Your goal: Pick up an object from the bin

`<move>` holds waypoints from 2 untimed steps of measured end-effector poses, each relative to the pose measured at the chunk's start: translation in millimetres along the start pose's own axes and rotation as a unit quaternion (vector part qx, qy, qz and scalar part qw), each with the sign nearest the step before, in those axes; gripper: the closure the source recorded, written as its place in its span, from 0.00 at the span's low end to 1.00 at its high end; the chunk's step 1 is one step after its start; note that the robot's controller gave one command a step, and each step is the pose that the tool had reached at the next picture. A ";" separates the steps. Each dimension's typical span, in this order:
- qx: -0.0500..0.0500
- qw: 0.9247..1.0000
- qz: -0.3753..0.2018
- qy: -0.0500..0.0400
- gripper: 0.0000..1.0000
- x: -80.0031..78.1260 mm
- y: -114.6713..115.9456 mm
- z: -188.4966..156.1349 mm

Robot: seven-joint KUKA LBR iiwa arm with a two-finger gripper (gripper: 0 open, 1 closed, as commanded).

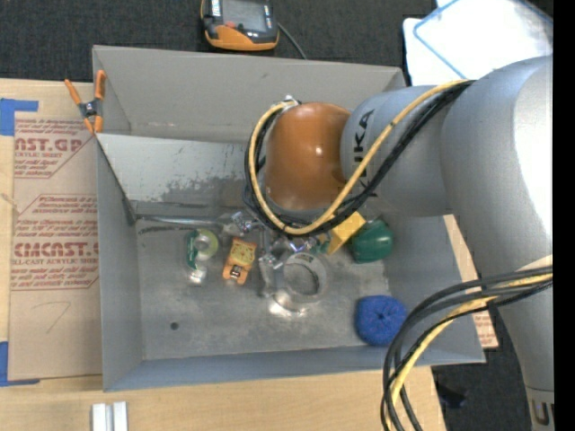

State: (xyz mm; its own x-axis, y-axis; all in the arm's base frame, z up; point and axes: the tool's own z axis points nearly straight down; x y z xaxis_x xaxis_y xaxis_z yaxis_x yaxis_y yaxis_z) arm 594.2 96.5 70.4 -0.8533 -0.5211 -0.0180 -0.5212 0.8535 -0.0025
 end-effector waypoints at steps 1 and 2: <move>-0.003 0.990 0.138 0.006 1.00 -6.1 15.5 -2.3; -0.003 0.990 0.138 0.006 1.00 -6.1 15.5 -2.4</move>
Offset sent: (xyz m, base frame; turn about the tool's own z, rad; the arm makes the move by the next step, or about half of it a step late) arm 0.0000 0.0000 0.0000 0.0000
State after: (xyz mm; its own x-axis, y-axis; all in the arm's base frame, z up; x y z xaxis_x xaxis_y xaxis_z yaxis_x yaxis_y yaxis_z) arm 591.2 112.9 72.8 -0.9635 -0.2678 -0.0063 -0.2678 0.9634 0.0062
